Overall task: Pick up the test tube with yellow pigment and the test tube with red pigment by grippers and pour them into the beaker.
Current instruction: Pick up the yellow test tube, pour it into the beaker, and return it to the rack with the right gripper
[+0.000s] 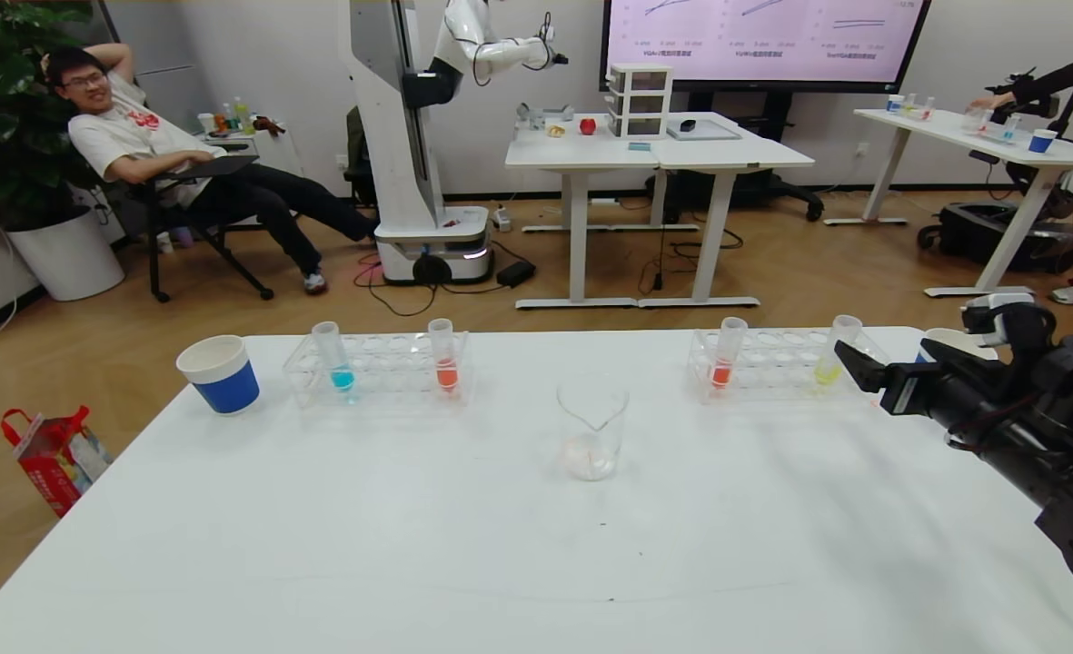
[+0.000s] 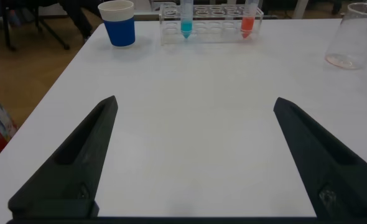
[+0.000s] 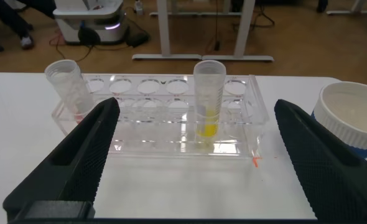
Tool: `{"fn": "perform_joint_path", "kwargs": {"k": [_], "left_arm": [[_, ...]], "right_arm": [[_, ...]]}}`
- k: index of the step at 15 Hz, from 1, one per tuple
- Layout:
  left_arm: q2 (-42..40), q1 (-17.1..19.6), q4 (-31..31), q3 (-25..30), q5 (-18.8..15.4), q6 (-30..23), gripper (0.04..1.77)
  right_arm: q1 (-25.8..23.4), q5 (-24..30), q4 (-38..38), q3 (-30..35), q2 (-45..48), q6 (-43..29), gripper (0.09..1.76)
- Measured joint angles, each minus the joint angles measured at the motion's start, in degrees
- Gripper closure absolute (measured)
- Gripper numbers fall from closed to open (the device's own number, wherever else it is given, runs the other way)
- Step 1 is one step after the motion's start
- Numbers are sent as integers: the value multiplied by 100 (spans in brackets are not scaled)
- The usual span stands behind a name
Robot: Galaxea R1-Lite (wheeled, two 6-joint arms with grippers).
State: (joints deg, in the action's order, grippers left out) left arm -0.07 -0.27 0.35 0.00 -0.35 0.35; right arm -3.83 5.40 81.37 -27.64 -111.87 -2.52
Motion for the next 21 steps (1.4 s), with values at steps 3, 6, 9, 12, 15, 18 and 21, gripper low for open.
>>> {"fn": "perform_joint_path", "kwargs": {"k": [3, 6, 9, 12, 15, 18, 21], "left_arm": [[0, 0, 0, 0, 2, 2, 6], [0, 0, -2, 0, 0, 2, 6], [0, 0, 0, 0, 2, 0, 6], [0, 0, 0, 0, 2, 2, 6], [0, 0, 0, 0, 0, 0, 6], [0, 0, 0, 0, 2, 0, 6], [0, 0, -2, 0, 0, 0, 6]], "right_arm": [[-27, 20, 74, -290, -480, 0, 11], [-44, 94, 79, -731, -880, 0, 11], [-105, 267, 123, -1239, -1352, 0, 11], [-171, 617, 263, -1720, -1801, -1, 11], [-197, 700, 294, -2102, -2081, -1, 11], [-190, 730, 297, -2299, -2197, -1, 11], [-188, 728, 391, -2415, -2247, 0, 41]]}}
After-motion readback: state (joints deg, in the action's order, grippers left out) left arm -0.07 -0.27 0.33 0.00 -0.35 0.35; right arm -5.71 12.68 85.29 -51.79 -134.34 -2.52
